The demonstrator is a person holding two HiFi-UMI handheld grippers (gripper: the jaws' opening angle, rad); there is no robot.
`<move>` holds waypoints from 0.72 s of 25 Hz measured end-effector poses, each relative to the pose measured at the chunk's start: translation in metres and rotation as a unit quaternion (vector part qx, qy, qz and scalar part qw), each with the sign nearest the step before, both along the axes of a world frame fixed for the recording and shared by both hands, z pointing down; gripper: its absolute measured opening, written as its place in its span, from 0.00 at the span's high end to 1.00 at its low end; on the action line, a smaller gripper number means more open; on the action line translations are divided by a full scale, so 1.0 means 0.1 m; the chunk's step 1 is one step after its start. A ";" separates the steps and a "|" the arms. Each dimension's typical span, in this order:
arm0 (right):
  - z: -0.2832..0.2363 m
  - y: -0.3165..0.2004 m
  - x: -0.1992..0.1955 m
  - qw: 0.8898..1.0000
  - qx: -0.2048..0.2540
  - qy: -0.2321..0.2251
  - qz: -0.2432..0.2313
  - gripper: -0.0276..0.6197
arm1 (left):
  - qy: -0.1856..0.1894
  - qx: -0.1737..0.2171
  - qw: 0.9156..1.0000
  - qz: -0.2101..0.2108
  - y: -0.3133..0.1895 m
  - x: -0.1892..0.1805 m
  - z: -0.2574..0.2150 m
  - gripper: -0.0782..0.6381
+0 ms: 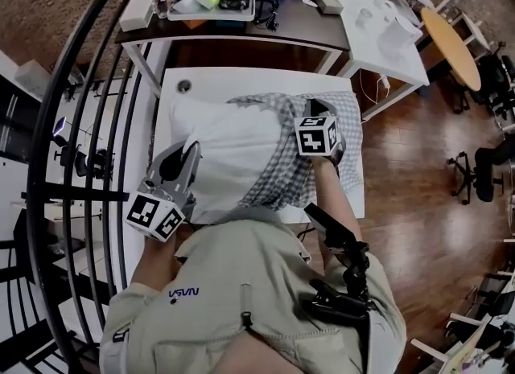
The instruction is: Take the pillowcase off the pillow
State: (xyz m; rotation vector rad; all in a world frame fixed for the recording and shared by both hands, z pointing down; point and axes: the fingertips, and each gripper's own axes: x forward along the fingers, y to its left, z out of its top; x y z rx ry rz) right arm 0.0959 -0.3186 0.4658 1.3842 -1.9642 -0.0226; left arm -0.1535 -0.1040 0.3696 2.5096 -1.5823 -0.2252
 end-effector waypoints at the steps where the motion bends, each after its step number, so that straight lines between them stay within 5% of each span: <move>1: 0.03 -0.04 0.09 1.000 0.003 0.000 0.016 0.95 | 0.002 -0.006 1.000 0.001 -0.10 -0.03 0.06 0.87; 5: 0.29 -0.12 0.20 1.000 -0.007 0.001 0.023 0.94 | -0.024 -0.060 0.998 0.009 -0.59 -0.03 0.54 0.87; 10: 0.23 0.04 0.02 0.998 -0.003 -0.061 -0.015 0.91 | -0.117 -0.087 0.989 0.021 -1.07 0.05 0.90 0.83; 14: 0.07 0.57 -0.11 0.988 -0.005 -0.150 -0.020 0.84 | -0.129 -0.095 0.986 0.033 -0.93 0.04 0.87 0.55; 18: 0.08 1.28 -0.22 0.979 -0.022 -0.201 -0.031 0.79 | -0.166 -0.103 0.978 0.075 -0.41 0.29 0.89 0.49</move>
